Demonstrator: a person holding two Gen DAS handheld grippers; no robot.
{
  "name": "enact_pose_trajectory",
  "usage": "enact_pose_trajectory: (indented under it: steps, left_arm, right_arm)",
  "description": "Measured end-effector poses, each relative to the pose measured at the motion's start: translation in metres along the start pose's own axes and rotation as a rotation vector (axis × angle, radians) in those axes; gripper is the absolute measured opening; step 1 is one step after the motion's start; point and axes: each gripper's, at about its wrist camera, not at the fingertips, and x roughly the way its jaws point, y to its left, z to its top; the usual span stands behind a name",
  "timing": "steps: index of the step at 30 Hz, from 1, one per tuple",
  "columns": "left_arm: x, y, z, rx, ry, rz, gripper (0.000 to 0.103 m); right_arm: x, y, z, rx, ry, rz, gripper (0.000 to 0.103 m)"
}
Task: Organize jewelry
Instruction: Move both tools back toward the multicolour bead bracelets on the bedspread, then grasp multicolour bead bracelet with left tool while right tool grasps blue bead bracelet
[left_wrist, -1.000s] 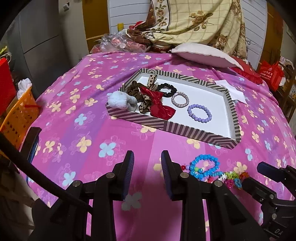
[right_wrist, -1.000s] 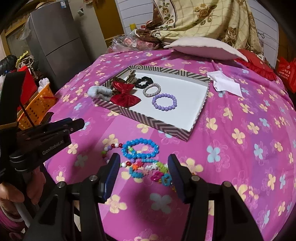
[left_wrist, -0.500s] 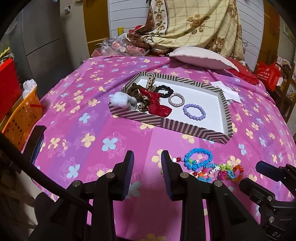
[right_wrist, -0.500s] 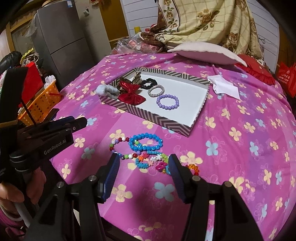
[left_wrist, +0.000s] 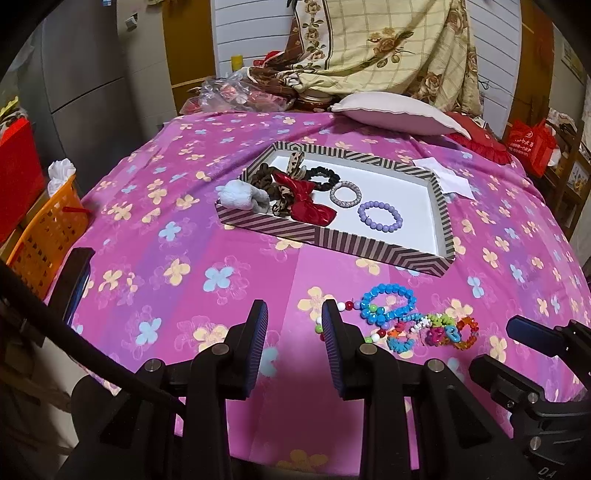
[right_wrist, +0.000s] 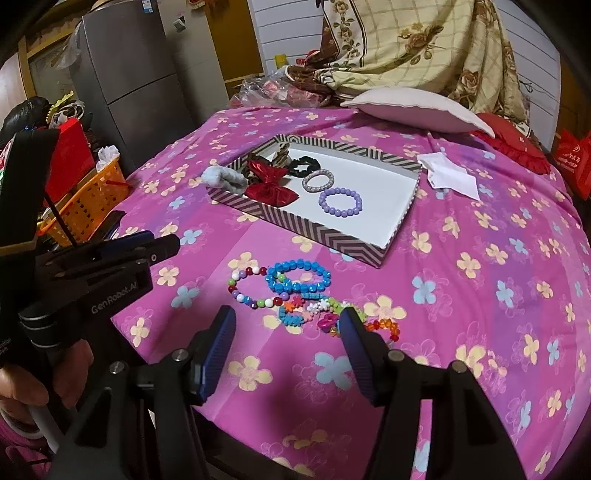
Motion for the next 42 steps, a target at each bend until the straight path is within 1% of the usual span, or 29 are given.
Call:
enact_pose_trajectory:
  steps: [11,15,18,20,24,29,33,38,42]
  left_arm:
    - [0.009,0.002,-0.003,-0.01,0.032,-0.012,0.052]
    - [0.018,0.015,-0.002,-0.053,0.071,-0.044,0.052]
    - [0.03,0.029,-0.001,-0.108,0.131,-0.105,0.052]
    - [0.039,0.035,-0.002,-0.139,0.158,-0.126,0.052]
    - [0.05,0.035,-0.002,-0.135,0.174,-0.134,0.052]
    - [0.068,0.028,-0.005,-0.12,0.215,-0.144,0.052]
    - [0.082,0.026,-0.009,-0.11,0.245,-0.126,0.052]
    - [0.092,0.024,-0.009,-0.1,0.258,-0.108,0.056]
    - [0.098,0.022,-0.007,-0.088,0.261,-0.095,0.057]
  right_arm:
    - [0.005,-0.007,-0.007,0.012,0.023,-0.004,0.063]
    - [0.01,-0.013,-0.012,0.022,0.04,-0.011,0.063]
    - [0.017,-0.022,-0.017,0.042,0.059,-0.02,0.063]
    - [0.022,-0.03,-0.021,0.061,0.072,-0.029,0.063]
    - [0.028,-0.041,-0.022,0.087,0.077,-0.033,0.063]
    - [0.039,-0.05,-0.004,0.072,0.068,-0.04,0.063]
    - [0.062,-0.049,0.014,0.025,0.09,-0.043,0.062]
    - [0.102,-0.04,0.032,-0.053,0.149,-0.044,0.054]
    - [0.125,-0.035,0.038,-0.09,0.184,-0.053,0.05]
